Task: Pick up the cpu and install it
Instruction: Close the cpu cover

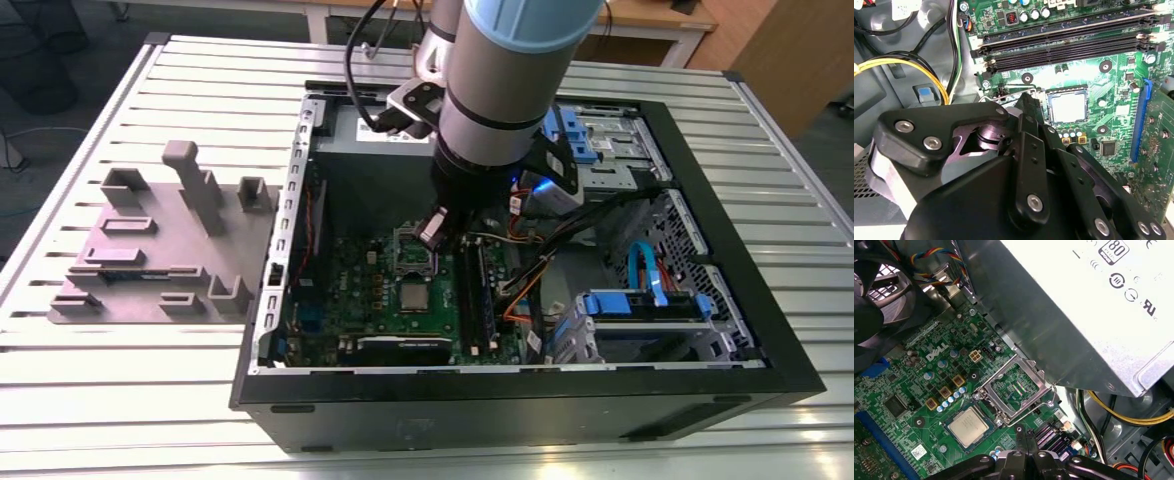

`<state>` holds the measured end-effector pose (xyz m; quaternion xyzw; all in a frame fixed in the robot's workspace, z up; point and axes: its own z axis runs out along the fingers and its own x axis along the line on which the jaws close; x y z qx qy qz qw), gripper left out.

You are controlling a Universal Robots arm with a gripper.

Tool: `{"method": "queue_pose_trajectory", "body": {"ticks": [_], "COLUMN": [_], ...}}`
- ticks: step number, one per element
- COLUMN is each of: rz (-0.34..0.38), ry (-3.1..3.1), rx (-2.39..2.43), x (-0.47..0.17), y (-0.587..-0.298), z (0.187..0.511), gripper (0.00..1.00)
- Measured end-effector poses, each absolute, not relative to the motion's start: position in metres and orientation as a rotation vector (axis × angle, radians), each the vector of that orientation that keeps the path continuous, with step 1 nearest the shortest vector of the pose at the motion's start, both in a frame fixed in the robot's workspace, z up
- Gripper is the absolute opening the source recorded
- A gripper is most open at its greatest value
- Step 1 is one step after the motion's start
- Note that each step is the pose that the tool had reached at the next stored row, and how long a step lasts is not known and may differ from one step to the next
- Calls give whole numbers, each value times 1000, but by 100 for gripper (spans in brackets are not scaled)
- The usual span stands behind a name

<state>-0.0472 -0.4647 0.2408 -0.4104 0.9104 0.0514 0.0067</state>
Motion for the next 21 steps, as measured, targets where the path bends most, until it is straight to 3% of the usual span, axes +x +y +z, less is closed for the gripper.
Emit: {"method": "queue_pose_trajectory", "body": {"ticks": [21], "rz": [162], "ry": [2760], "rx": [-1479], "x": [-38], "y": [-457], "z": [237], "gripper": [10]}}
